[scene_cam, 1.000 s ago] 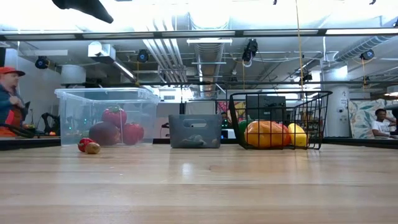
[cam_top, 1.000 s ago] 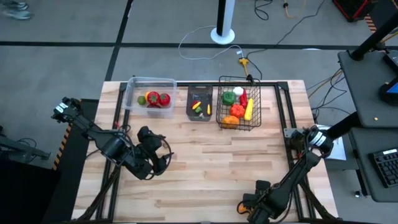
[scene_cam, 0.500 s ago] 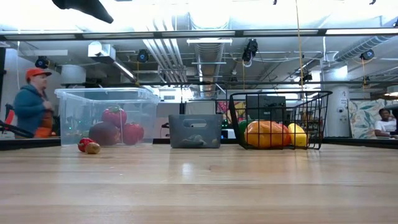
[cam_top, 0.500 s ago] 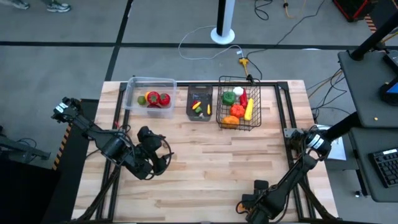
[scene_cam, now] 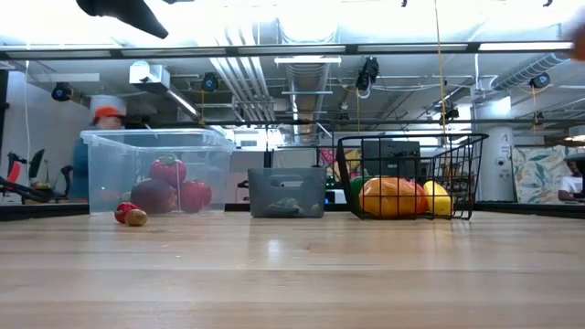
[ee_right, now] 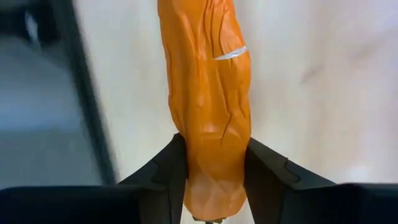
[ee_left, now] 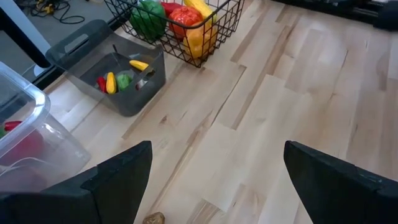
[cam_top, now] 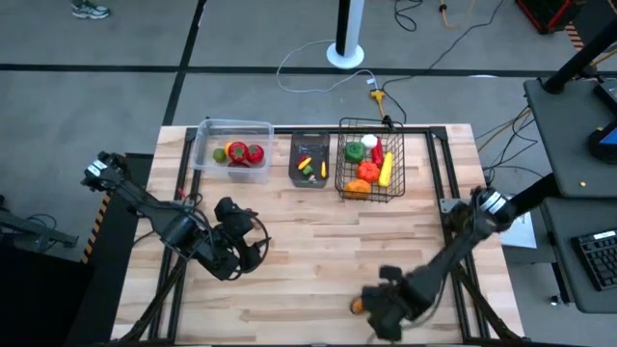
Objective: Sort produce into baskets
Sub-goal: Put the brown chili pepper into the wire basket
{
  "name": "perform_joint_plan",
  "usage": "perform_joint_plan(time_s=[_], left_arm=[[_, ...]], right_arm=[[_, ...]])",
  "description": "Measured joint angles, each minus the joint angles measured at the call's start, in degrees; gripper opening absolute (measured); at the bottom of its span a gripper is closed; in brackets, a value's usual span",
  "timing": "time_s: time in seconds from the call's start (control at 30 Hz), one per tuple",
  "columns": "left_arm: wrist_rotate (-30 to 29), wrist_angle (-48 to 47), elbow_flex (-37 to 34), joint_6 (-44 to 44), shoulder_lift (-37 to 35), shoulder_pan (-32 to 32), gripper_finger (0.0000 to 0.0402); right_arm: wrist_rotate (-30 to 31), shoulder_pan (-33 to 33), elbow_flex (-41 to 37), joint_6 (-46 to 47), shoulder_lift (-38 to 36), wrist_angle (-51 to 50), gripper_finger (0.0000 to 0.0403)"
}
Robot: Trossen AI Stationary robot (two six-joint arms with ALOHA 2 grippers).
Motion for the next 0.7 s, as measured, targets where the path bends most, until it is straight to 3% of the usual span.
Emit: perform_joint_plan(time_s=[0.2,0.47,0.7], left_arm=[[0.2,-0.2,0.0,0.0,0.9,0.0,0.0345],[2.3,-1.2,0.0,0.0,0.9,0.0,0.0345],[5.1,-1.6,0.0,0.0,0.9,0.0,0.0345]], right_arm=[[8.2,-10.0,2.9,-8.8,-6.6,-1.8,0.0131],[17.9,-28.0,7.3,-18.1,-13.3,-4.2,0.0132],[19.0,-45.8,7.8,-22.6,-15.4,-7.8,0.0129]])
